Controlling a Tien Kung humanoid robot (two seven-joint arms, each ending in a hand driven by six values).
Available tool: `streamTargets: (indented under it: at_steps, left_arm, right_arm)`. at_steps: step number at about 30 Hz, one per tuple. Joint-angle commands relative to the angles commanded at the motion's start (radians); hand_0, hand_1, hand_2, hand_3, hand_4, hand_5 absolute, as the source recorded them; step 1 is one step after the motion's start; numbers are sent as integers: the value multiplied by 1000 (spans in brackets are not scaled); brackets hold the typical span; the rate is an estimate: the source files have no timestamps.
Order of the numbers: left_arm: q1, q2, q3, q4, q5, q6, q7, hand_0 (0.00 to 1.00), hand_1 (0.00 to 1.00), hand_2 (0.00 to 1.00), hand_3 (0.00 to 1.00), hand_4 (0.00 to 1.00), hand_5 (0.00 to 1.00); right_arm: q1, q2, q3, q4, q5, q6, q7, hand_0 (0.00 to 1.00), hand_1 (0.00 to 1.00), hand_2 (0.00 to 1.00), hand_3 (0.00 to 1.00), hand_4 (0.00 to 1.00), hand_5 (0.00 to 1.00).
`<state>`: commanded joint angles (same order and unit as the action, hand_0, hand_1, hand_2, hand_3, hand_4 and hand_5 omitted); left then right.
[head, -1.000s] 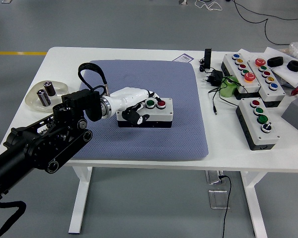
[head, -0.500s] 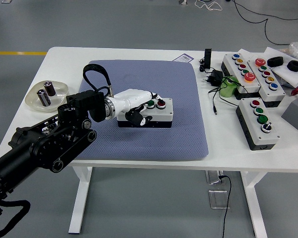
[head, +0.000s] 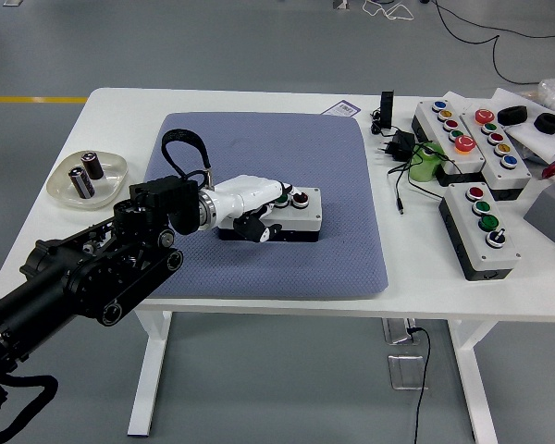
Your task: Pick up the button,place it on the desk,press the button,press the button
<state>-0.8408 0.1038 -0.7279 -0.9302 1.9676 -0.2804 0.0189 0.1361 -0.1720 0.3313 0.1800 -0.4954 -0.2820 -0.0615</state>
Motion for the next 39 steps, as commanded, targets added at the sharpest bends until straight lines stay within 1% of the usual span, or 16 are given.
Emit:
streamTargets:
  at_steps: [4,8,13,19,20,21,23,25,26,29,30,31,32,37,38,39]
  left_arm:
    - [3,4,-11,-8,-3,7,-3,2,2,32,837,538,2]
    - [14,9,-50,-33,-15,36,-13,2,2,39,837,549,2]
    - [50,19,-158,-112,-56,73,-26,2,2,39,837,549,2]
    - [80,24,-273,-187,-89,75,-22,2,2,39,839,550,2]
    - [85,24,-291,-193,-99,77,-21,2,2,49,839,590,2]
    - [89,25,-304,-195,-107,81,-21,2,2,49,839,590,2]
    - [96,27,-325,-195,-125,96,-21,2,2,49,839,590,2]
    - [113,30,-359,-180,-184,162,-24,2,2,49,839,590,2]
    - [123,29,-373,-170,-224,202,-18,236,372,407,940,808,612]
    - [154,24,-417,-151,-347,324,31,236,372,407,940,808,612]
    - [166,22,-442,-142,-392,353,51,236,372,407,940,808,612]
    - [175,22,-460,-134,-431,368,62,236,372,407,940,808,612]
    - [183,23,-477,-127,-477,374,69,731,796,825,969,792,759]
    - [218,29,-552,-98,-685,368,104,731,796,825,969,792,759]
    - [226,30,-568,-94,-724,360,105,795,845,885,910,775,925]
    - [234,31,-584,-92,-769,348,104,795,845,885,910,775,925]
  right_arm:
    - [2,0,6,0,-4,0,0,640,526,545,633,239,245]
    - [4,1,9,0,-6,0,0,640,526,544,633,239,245]
    - [5,2,17,0,-12,0,0,640,526,544,633,239,245]
    - [6,3,15,0,-12,-1,-2,641,526,545,633,239,245]
    - [7,4,15,0,-12,0,-2,641,526,545,633,239,245]
    - [7,4,14,0,-12,0,-3,641,526,545,633,239,245]
    - [7,4,8,0,-6,0,-1,641,526,545,633,239,245]
    - [7,5,4,0,-5,-1,-1,641,526,545,633,239,245]
    - [8,5,3,0,-6,-1,-1,642,527,547,633,239,245]
    - [10,5,-8,0,5,-1,2,642,527,547,633,239,245]
    - [11,6,-13,0,12,-2,3,642,527,547,633,239,245]
    - [11,6,-16,0,16,-2,4,642,527,547,633,239,245]
    - [12,6,-14,0,14,-3,5,642,528,549,633,239,244]
    - [14,5,-3,0,3,-4,3,642,528,549,633,239,244]
    - [15,5,-3,0,2,-4,2,642,527,550,633,239,245]
    - [15,5,-5,0,3,-4,2,642,527,550,633,239,245]
